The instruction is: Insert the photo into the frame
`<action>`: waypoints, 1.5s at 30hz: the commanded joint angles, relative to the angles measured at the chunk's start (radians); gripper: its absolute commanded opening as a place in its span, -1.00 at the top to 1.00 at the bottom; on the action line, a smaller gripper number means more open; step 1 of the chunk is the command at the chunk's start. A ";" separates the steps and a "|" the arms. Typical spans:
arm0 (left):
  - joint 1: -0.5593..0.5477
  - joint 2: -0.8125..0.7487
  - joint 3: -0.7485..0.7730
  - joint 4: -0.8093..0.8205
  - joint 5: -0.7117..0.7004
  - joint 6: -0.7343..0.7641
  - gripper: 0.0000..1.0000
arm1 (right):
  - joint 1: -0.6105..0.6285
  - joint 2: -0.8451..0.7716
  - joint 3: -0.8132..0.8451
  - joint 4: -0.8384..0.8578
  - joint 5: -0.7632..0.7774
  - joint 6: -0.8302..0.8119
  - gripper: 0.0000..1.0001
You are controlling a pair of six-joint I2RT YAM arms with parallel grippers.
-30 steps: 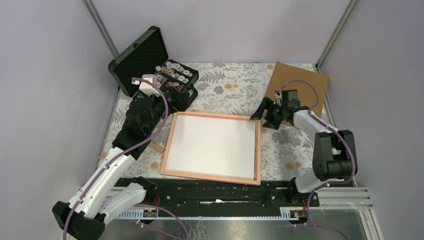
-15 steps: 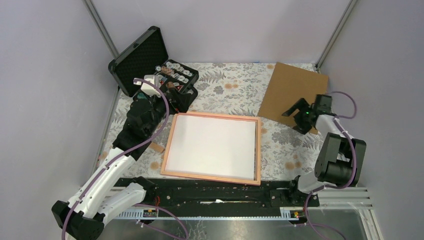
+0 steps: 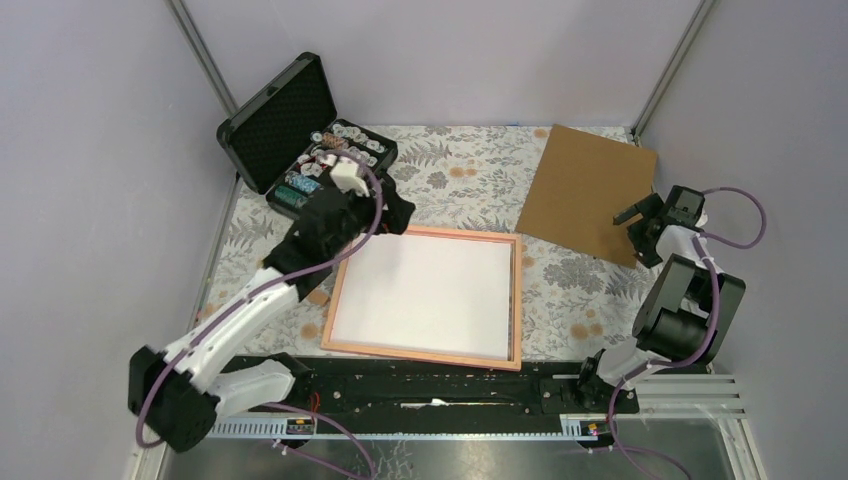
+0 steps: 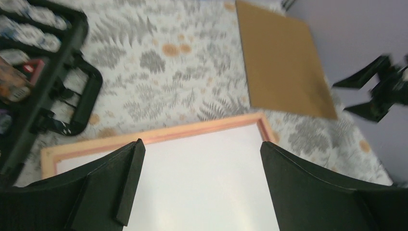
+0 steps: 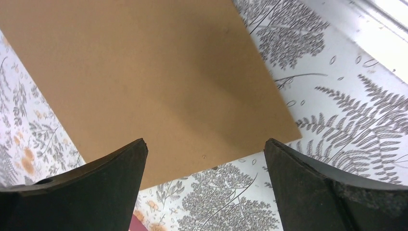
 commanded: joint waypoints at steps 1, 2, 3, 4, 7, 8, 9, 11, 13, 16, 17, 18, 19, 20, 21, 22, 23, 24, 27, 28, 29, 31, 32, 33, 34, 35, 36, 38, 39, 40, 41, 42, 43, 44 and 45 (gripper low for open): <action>-0.021 0.158 0.028 0.035 0.108 -0.002 -0.97 | -0.027 0.021 0.036 0.028 0.076 -0.026 -0.99; -0.032 0.208 0.040 0.035 0.124 -0.008 -0.97 | -0.037 0.023 0.032 0.039 0.073 -0.032 -0.99; -0.040 0.259 0.062 0.031 0.143 -0.022 -0.97 | -0.050 0.030 0.032 0.045 0.067 -0.036 -0.99; -0.050 0.312 0.088 0.024 0.168 -0.041 -0.97 | -0.062 0.038 0.035 0.046 0.058 -0.041 -0.99; -0.082 0.478 0.189 0.028 0.236 -0.100 -0.97 | -0.083 0.067 0.050 0.045 0.030 -0.041 -0.99; -0.094 0.533 0.226 0.030 0.233 -0.117 -0.98 | -0.083 0.076 0.055 0.049 0.017 -0.042 -0.99; -0.106 0.586 0.265 0.033 0.230 -0.139 -0.97 | -0.084 0.090 0.063 0.053 -0.002 -0.042 -0.99; -0.131 0.691 0.348 0.040 0.239 -0.165 -0.97 | -0.083 0.129 0.091 0.039 -0.020 -0.042 -0.99; -0.157 0.794 0.436 0.067 0.211 -0.170 -0.98 | -0.083 0.163 0.116 0.010 -0.022 -0.055 -0.99; -0.185 0.946 0.582 0.072 0.175 -0.172 -0.97 | -0.083 0.158 0.109 0.001 0.000 -0.064 -0.99; -0.189 1.001 0.630 0.072 0.169 -0.182 -0.97 | -0.083 0.149 0.102 0.005 0.009 -0.066 -0.99; -0.191 1.054 0.685 0.061 0.161 -0.204 -0.97 | -0.084 0.141 0.098 0.008 0.019 -0.068 -0.99; -0.192 1.118 0.751 0.056 0.165 -0.230 -0.97 | -0.084 0.137 0.097 0.007 0.032 -0.070 -0.99; -0.192 1.165 0.792 0.057 0.170 -0.254 -0.97 | -0.084 0.136 0.099 0.006 0.041 -0.072 -0.99; -0.192 1.204 0.831 0.065 0.174 -0.273 -0.96 | -0.084 0.138 0.103 -0.002 0.050 -0.077 -0.99; -0.192 1.242 0.862 0.076 0.173 -0.289 -0.95 | -0.083 0.138 0.106 -0.012 0.060 -0.080 -0.99; -0.191 1.276 0.897 0.081 0.172 -0.304 -0.94 | -0.083 0.137 0.103 -0.013 0.067 -0.081 -0.99; -0.192 1.305 0.927 0.081 0.159 -0.314 -0.93 | -0.083 0.137 0.099 -0.011 0.070 -0.079 -0.99; -0.194 1.374 0.998 0.073 0.118 -0.349 -0.92 | -0.084 0.148 0.093 0.013 0.021 -0.072 -0.99; -0.197 1.392 1.013 0.072 0.108 -0.362 -0.92 | -0.084 0.155 0.094 0.017 -0.003 -0.069 -0.99; -0.200 1.409 1.027 0.072 0.103 -0.375 -0.91 | -0.084 0.162 0.093 0.021 -0.021 -0.064 -0.99; -0.212 1.440 1.048 0.062 0.107 -0.400 -0.91 | -0.083 0.172 0.085 0.037 -0.044 -0.053 -0.99; -0.219 1.450 1.052 0.059 0.101 -0.409 -0.90 | -0.083 0.177 0.081 0.044 -0.054 -0.049 -0.99; -0.225 1.457 1.052 0.059 0.099 -0.416 -0.90 | -0.083 0.183 0.080 0.049 -0.064 -0.046 -0.99; -0.229 1.463 1.052 0.060 0.102 -0.426 -0.90 | -0.084 0.187 0.079 0.053 -0.073 -0.044 -0.99; -0.231 1.473 1.053 0.064 0.117 -0.442 -0.90 | -0.082 0.191 0.079 0.055 -0.079 -0.040 -0.99; -0.232 1.483 1.055 0.069 0.142 -0.465 -0.90 | -0.082 0.194 0.078 0.057 -0.086 -0.039 -0.99; -0.234 1.503 1.064 0.071 0.190 -0.508 -0.89 | -0.081 0.196 0.075 0.061 -0.092 -0.038 -0.99; -0.235 1.509 1.066 0.070 0.208 -0.528 -0.89 | -0.083 0.197 0.073 0.063 -0.094 -0.037 -0.99; -0.237 1.513 1.066 0.070 0.221 -0.548 -0.88 | -0.082 0.199 0.072 0.066 -0.099 -0.035 -0.99; -0.238 1.518 1.066 0.070 0.233 -0.575 -0.89 | -0.082 0.202 0.070 0.066 -0.108 -0.033 -0.99; -0.238 1.522 1.068 0.071 0.247 -0.598 -0.88 | -0.082 0.202 0.069 0.069 -0.114 -0.031 -0.99; -0.239 1.528 1.071 0.074 0.261 -0.618 -0.88 | -0.081 0.204 0.066 0.072 -0.121 -0.029 -0.99; -0.238 1.533 1.076 0.083 0.279 -0.636 -0.88 | -0.082 0.204 0.063 0.075 -0.125 -0.027 -0.99; -0.237 1.539 1.079 0.096 0.297 -0.652 -0.89 | -0.083 0.204 0.061 0.078 -0.129 -0.026 -0.99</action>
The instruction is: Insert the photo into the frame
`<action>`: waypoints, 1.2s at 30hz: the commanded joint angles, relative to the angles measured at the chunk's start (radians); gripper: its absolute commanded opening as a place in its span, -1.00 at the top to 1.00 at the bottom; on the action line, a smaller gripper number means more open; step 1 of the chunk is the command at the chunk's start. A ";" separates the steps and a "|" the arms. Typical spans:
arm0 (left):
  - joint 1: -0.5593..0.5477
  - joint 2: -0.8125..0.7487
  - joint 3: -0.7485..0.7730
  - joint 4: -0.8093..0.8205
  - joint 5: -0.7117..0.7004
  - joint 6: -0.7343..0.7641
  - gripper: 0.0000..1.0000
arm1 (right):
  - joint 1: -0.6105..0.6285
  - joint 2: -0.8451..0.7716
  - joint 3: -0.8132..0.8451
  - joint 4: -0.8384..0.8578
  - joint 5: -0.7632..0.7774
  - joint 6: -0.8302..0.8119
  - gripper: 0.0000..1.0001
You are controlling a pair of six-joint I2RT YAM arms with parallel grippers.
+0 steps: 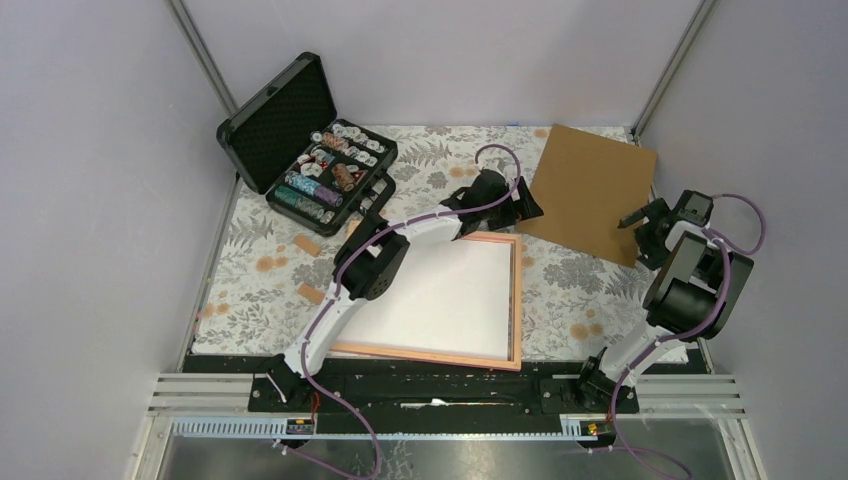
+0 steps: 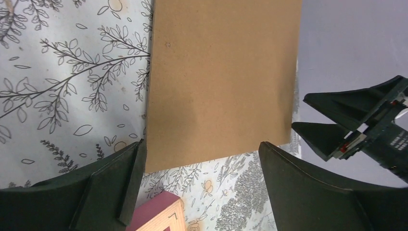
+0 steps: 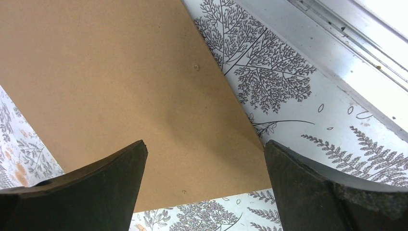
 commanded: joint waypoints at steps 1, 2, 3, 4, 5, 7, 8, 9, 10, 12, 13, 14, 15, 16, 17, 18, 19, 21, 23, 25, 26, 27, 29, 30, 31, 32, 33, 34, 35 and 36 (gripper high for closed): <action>-0.007 0.060 0.025 0.006 0.112 -0.123 -0.88 | 0.002 0.018 -0.014 0.029 -0.056 0.016 -0.99; -0.008 0.066 0.026 0.026 0.135 -0.146 -0.88 | 0.001 0.019 -0.014 0.028 -0.061 0.018 -0.99; -0.007 0.070 0.030 0.050 0.161 -0.163 -0.88 | 0.001 0.022 -0.014 0.031 -0.066 0.018 -0.99; -0.007 0.075 0.039 0.074 0.188 -0.178 -0.87 | 0.001 0.025 -0.015 0.034 -0.073 0.019 -0.99; -0.006 0.078 0.047 0.096 0.209 -0.191 -0.87 | 0.001 0.028 -0.015 0.036 -0.079 0.021 -0.99; -0.007 0.078 0.067 0.135 0.245 -0.211 -0.87 | 0.002 0.037 -0.018 0.042 -0.093 0.025 -0.99; -0.007 0.076 0.076 0.151 0.266 -0.220 -0.87 | 0.001 0.043 -0.020 0.048 -0.104 0.028 -0.99; -0.007 0.070 0.082 0.168 0.276 -0.231 -0.87 | 0.001 0.048 -0.021 0.051 -0.116 0.031 -0.99; -0.007 0.062 0.083 0.193 0.285 -0.241 -0.87 | 0.002 0.053 -0.023 0.056 -0.131 0.035 -0.99; -0.008 0.038 0.083 0.219 0.294 -0.256 -0.87 | 0.001 0.055 -0.034 0.073 -0.163 0.049 -0.99; -0.008 0.025 0.082 0.228 0.295 -0.263 -0.87 | 0.002 0.053 -0.044 0.086 -0.186 0.057 -0.99; -0.007 0.010 0.080 0.235 0.298 -0.268 -0.87 | 0.002 0.049 -0.056 0.101 -0.209 0.071 -0.99; -0.008 -0.004 0.078 0.242 0.302 -0.272 -0.87 | 0.003 0.042 -0.077 0.141 -0.246 0.088 -0.99; -0.008 -0.020 0.070 0.249 0.304 -0.275 -0.87 | 0.006 0.033 -0.095 0.171 -0.268 0.105 -0.99; -0.010 -0.038 0.058 0.259 0.305 -0.277 -0.87 | 0.008 0.026 -0.110 0.187 -0.278 0.120 -0.99; -0.011 -0.059 0.039 0.275 0.305 -0.278 -0.87 | 0.008 0.018 -0.119 0.192 -0.284 0.127 -0.99; -0.012 -0.079 0.016 0.291 0.304 -0.278 -0.87 | 0.008 0.008 -0.124 0.192 -0.286 0.131 -0.99; -0.012 -0.117 -0.023 0.313 0.300 -0.279 -0.87 | 0.008 -0.005 -0.132 0.196 -0.297 0.138 -0.99; -0.011 -0.154 -0.068 0.329 0.304 -0.283 -0.87 | 0.011 -0.016 -0.146 0.205 -0.317 0.147 -0.99; -0.012 -0.191 -0.122 0.357 0.309 -0.289 -0.87 | 0.014 -0.029 -0.159 0.210 -0.333 0.159 -0.99; -0.012 -0.214 -0.157 0.376 0.309 -0.292 -0.87 | 0.020 -0.037 -0.167 0.216 -0.342 0.166 -0.99; -0.012 -0.232 -0.192 0.393 0.307 -0.297 -0.87 | 0.024 -0.046 -0.172 0.218 -0.347 0.171 -0.99; -0.012 -0.270 -0.252 0.418 0.308 -0.307 -0.87 | 0.032 -0.064 -0.184 0.219 -0.352 0.183 -0.99; -0.012 -0.286 -0.281 0.429 0.313 -0.315 -0.86 | 0.037 -0.073 -0.190 0.216 -0.353 0.184 -0.99; -0.012 -0.304 -0.313 0.445 0.315 -0.321 -0.86 | 0.040 -0.084 -0.201 0.214 -0.353 0.185 -0.99; -0.012 -0.321 -0.346 0.461 0.315 -0.326 -0.86 | 0.041 -0.093 -0.213 0.213 -0.354 0.186 -0.99; -0.012 -0.340 -0.377 0.469 0.314 -0.327 -0.86 | 0.044 -0.105 -0.228 0.213 -0.355 0.185 -0.99; -0.012 -0.362 -0.413 0.476 0.312 -0.327 -0.86 | 0.044 -0.115 -0.241 0.212 -0.355 0.183 -0.99; -0.012 -0.382 -0.447 0.487 0.306 -0.327 -0.86 | 0.045 -0.127 -0.256 0.206 -0.355 0.177 -0.99; -0.012 -0.405 -0.490 0.502 0.302 -0.327 -0.85 | 0.046 -0.140 -0.272 0.200 -0.358 0.171 -0.99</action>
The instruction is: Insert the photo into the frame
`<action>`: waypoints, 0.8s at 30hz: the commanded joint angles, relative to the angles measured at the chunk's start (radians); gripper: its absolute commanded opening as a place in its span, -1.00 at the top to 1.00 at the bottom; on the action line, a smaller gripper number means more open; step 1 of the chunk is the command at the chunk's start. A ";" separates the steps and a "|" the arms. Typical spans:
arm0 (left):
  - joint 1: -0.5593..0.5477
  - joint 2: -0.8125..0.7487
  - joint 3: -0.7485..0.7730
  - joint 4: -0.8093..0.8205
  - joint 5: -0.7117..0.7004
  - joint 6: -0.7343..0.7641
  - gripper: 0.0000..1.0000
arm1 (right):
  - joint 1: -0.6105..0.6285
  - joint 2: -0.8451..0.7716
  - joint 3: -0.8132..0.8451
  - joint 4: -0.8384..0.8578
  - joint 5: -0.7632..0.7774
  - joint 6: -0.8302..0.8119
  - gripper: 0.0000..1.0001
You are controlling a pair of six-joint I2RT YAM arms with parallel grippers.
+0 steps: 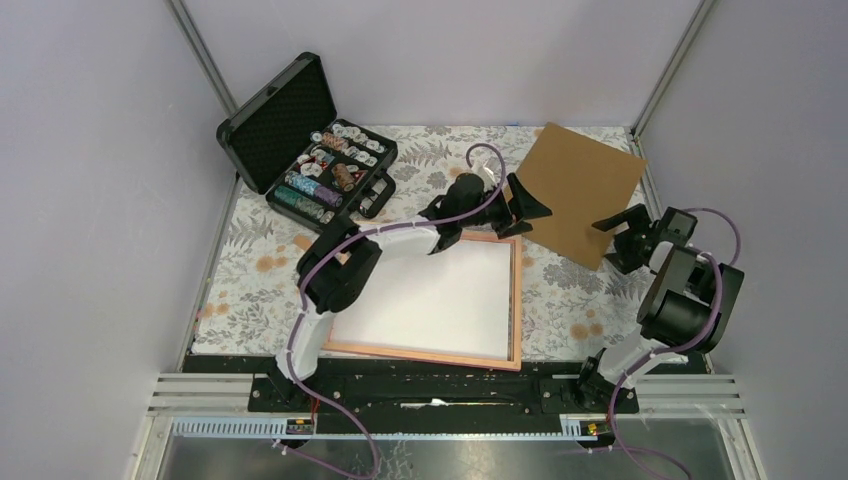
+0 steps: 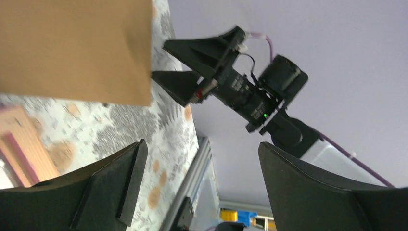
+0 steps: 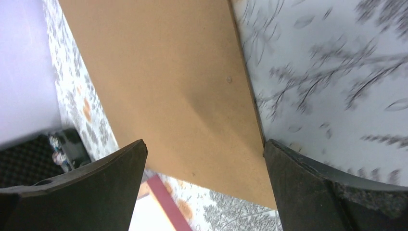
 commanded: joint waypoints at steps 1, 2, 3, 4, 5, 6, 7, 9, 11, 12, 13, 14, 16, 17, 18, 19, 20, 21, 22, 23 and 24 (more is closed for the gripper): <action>-0.012 -0.130 -0.147 0.137 0.046 -0.021 -0.84 | 0.019 -0.068 -0.069 -0.053 -0.103 0.031 -0.99; -0.008 -0.156 -0.183 0.146 0.050 -0.015 -0.84 | 0.020 -0.082 -0.083 -0.060 -0.104 0.023 -0.99; -0.003 -0.183 -0.214 0.145 0.047 0.004 -0.83 | 0.022 -0.099 -0.096 -0.067 -0.098 0.013 -0.99; 0.003 -0.209 -0.239 0.131 0.032 0.043 -0.84 | 0.022 -0.113 -0.102 -0.073 -0.084 0.001 -0.99; 0.007 -0.231 -0.243 0.086 0.015 0.097 -0.85 | 0.021 -0.123 -0.097 -0.087 -0.065 -0.012 -0.99; 0.011 -0.239 -0.219 0.006 0.000 0.173 -0.87 | 0.023 -0.130 -0.088 -0.105 -0.047 -0.022 -0.99; 0.015 -0.242 -0.178 -0.106 -0.025 0.253 -0.88 | 0.021 -0.134 -0.081 -0.107 -0.045 -0.028 -0.99; 0.016 -0.235 -0.096 -0.284 -0.126 0.431 -0.93 | 0.021 -0.137 -0.073 -0.107 -0.059 -0.029 -0.99; 0.020 -0.212 -0.015 -0.405 -0.243 0.580 -0.97 | 0.021 -0.140 -0.064 -0.124 -0.060 -0.039 -0.99; 0.025 -0.185 0.022 -0.446 -0.298 0.644 -0.97 | 0.022 -0.141 -0.057 -0.145 -0.052 -0.051 -0.99; 0.027 -0.155 0.060 -0.481 -0.350 0.718 -0.97 | 0.022 -0.143 -0.048 -0.159 -0.041 -0.061 -0.99; 0.028 -0.121 0.105 -0.508 -0.396 0.766 -0.97 | 0.022 -0.143 -0.039 -0.170 -0.030 -0.070 -0.99; 0.035 -0.041 0.209 -0.567 -0.443 0.820 -0.97 | 0.022 -0.140 -0.019 -0.186 -0.015 -0.084 -0.99; 0.038 0.001 0.255 -0.593 -0.448 0.829 -0.97 | 0.021 -0.138 -0.012 -0.192 -0.013 -0.088 -0.99; 0.042 0.047 0.308 -0.616 -0.444 0.829 -0.97 | 0.022 -0.134 -0.006 -0.198 -0.010 -0.091 -0.99; 0.048 0.092 0.365 -0.646 -0.430 0.820 -0.97 | 0.023 -0.134 -0.004 -0.203 0.000 -0.095 -0.99; 0.054 0.133 0.413 -0.678 -0.422 0.806 -0.97 | 0.024 -0.135 -0.006 -0.205 0.013 -0.098 -0.99; 0.059 0.171 0.456 -0.702 -0.416 0.790 -0.97 | 0.025 -0.137 -0.006 -0.209 0.028 -0.102 -0.99; 0.064 0.196 0.480 -0.712 -0.414 0.777 -0.96 | 0.025 -0.137 -0.006 -0.212 0.039 -0.105 -0.99; 0.067 0.216 0.493 -0.709 -0.414 0.765 -0.96 | 0.024 -0.136 -0.006 -0.212 0.043 -0.106 -0.99; 0.071 0.229 0.499 -0.695 -0.414 0.753 -0.96 | 0.024 -0.134 -0.005 -0.212 0.044 -0.107 -0.99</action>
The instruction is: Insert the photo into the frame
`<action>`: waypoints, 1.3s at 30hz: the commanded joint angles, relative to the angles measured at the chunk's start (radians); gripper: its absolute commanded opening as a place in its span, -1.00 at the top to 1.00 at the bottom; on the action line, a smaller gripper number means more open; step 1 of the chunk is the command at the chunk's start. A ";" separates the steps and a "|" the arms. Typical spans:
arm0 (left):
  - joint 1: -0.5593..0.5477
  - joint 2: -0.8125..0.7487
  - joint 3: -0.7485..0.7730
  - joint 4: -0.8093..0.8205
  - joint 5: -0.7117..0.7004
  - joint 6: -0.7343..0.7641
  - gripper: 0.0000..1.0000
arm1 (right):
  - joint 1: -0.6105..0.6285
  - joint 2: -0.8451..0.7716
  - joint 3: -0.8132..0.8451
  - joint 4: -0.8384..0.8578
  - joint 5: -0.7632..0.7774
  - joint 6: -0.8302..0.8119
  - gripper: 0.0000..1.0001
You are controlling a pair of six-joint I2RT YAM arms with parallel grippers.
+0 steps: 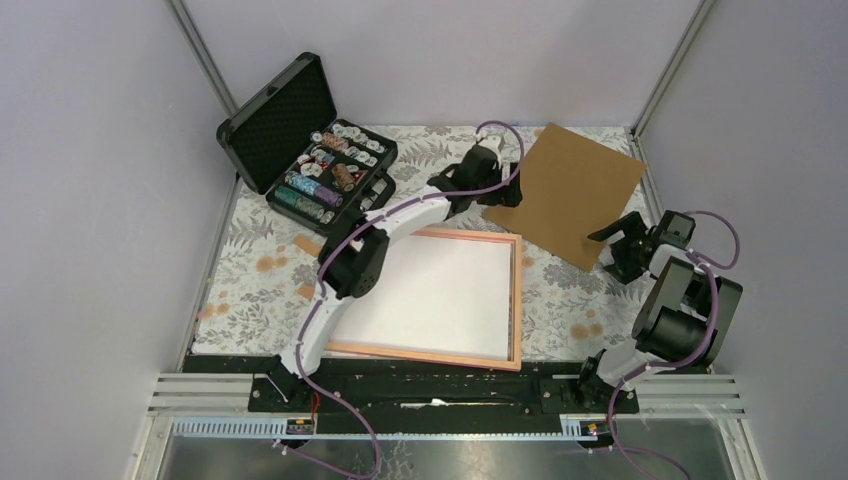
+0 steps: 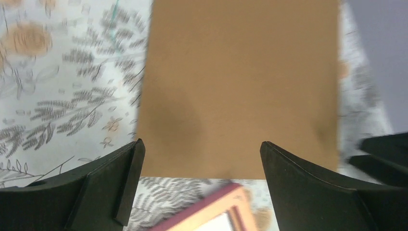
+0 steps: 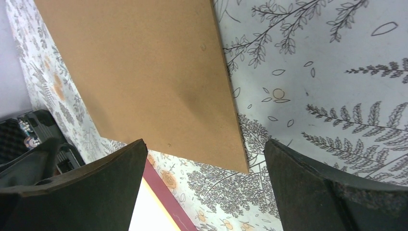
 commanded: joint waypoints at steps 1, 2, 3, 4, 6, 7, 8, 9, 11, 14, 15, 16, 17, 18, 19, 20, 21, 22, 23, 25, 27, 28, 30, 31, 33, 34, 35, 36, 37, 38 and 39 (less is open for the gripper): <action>0.020 0.103 0.069 -0.089 -0.035 0.005 -0.96 | 0.006 -0.024 0.031 -0.030 0.045 -0.032 -0.99; 0.020 0.116 0.071 -0.074 -0.035 0.003 -0.96 | 0.006 -0.022 0.031 -0.028 0.046 -0.032 -0.99; 0.019 0.129 0.080 -0.070 -0.040 0.001 -0.96 | 0.006 -0.018 0.031 -0.026 0.047 -0.034 -0.99; 0.019 0.144 0.090 -0.070 -0.048 -0.007 -0.96 | 0.008 -0.015 0.029 -0.024 0.048 -0.034 -0.99; 0.019 0.173 0.108 -0.070 -0.042 -0.030 -0.96 | 0.009 -0.009 0.023 -0.014 0.054 -0.032 -0.99; 0.019 0.185 0.115 -0.077 -0.036 -0.045 -0.95 | 0.010 -0.003 0.021 -0.012 0.056 -0.032 -0.99; 0.018 0.191 0.113 -0.084 -0.035 -0.064 -0.94 | 0.012 0.001 0.020 -0.007 0.056 -0.030 -0.99; 0.017 0.192 0.097 -0.084 -0.035 -0.080 -0.94 | 0.013 0.008 0.019 0.000 0.052 -0.025 -0.99; 0.020 0.184 0.063 -0.084 0.011 -0.122 -0.93 | 0.015 0.025 0.018 0.008 0.042 -0.022 -0.99; 0.019 0.174 0.021 -0.087 0.108 -0.188 -0.91 | 0.016 0.047 0.016 0.019 0.036 -0.016 -0.99; 0.020 0.168 0.005 -0.089 0.131 -0.222 -0.90 | 0.015 0.054 0.015 0.025 0.028 -0.012 -0.99; 0.025 0.165 -0.007 -0.088 0.164 -0.249 -0.90 | 0.016 0.061 0.013 0.032 0.017 -0.010 -0.99; 0.030 0.163 -0.018 -0.076 0.212 -0.276 -0.89 | 0.018 0.069 0.013 0.037 0.005 -0.006 -0.99; 0.039 0.163 -0.029 -0.052 0.277 -0.315 -0.88 | 0.018 0.076 0.015 0.039 -0.002 -0.006 -0.99; 0.049 0.161 -0.042 -0.011 0.348 -0.355 -0.86 | 0.020 0.081 0.013 0.041 -0.010 -0.003 -0.99; 0.058 0.158 -0.060 0.066 0.424 -0.405 -0.84 | 0.021 0.083 0.012 0.046 -0.021 0.000 -0.99; 0.064 0.153 -0.076 0.146 0.494 -0.460 -0.83 | 0.021 0.085 0.011 0.050 -0.031 0.003 -1.00; 0.068 0.146 -0.090 0.227 0.551 -0.517 -0.82 | 0.022 0.084 0.011 0.052 -0.036 0.006 -0.99; 0.069 0.138 -0.101 0.302 0.609 -0.571 -0.81 | 0.021 0.081 0.010 0.054 -0.043 0.009 -0.99; 0.067 0.123 -0.113 0.435 0.660 -0.667 -0.82 | 0.021 0.078 0.012 0.055 -0.049 0.012 -0.99; 0.061 0.113 -0.119 0.545 0.687 -0.753 -0.82 | 0.022 0.077 0.013 0.054 -0.051 0.015 -0.99; 0.057 0.108 -0.117 0.571 0.693 -0.782 -0.82 | 0.021 0.077 0.013 0.054 -0.053 0.017 -0.99; 0.043 0.103 -0.114 0.599 0.703 -0.812 -0.82 | 0.020 0.072 0.013 0.051 -0.048 0.017 -0.99; 0.035 0.100 -0.117 0.609 0.706 -0.823 -0.82 | 0.020 0.067 0.013 0.045 -0.041 0.018 -0.99; 0.019 0.098 -0.124 0.636 0.715 -0.848 -0.82 | 0.019 0.047 0.011 0.039 -0.025 0.020 -0.99; 0.011 0.097 -0.125 0.648 0.718 -0.860 -0.82 | 0.019 0.038 0.009 0.039 -0.020 0.021 -0.99; 0.004 0.095 -0.128 0.662 0.720 -0.868 -0.82 | 0.019 0.030 0.008 0.039 -0.015 0.023 -0.99; -0.003 0.092 -0.128 0.670 0.719 -0.874 -0.82 | 0.018 0.027 0.006 0.037 -0.014 0.025 -0.99; -0.010 0.090 -0.129 0.673 0.718 -0.878 -0.82 | 0.017 0.024 0.005 0.035 -0.016 0.025 -0.99; -0.016 0.083 -0.135 0.681 0.718 -0.886 -0.82 | 0.016 0.023 0.006 0.033 -0.018 0.021 -0.99; -0.022 0.075 -0.148 0.702 0.717 -0.895 -0.82 | 0.017 0.023 0.008 0.024 -0.019 0.014 -0.99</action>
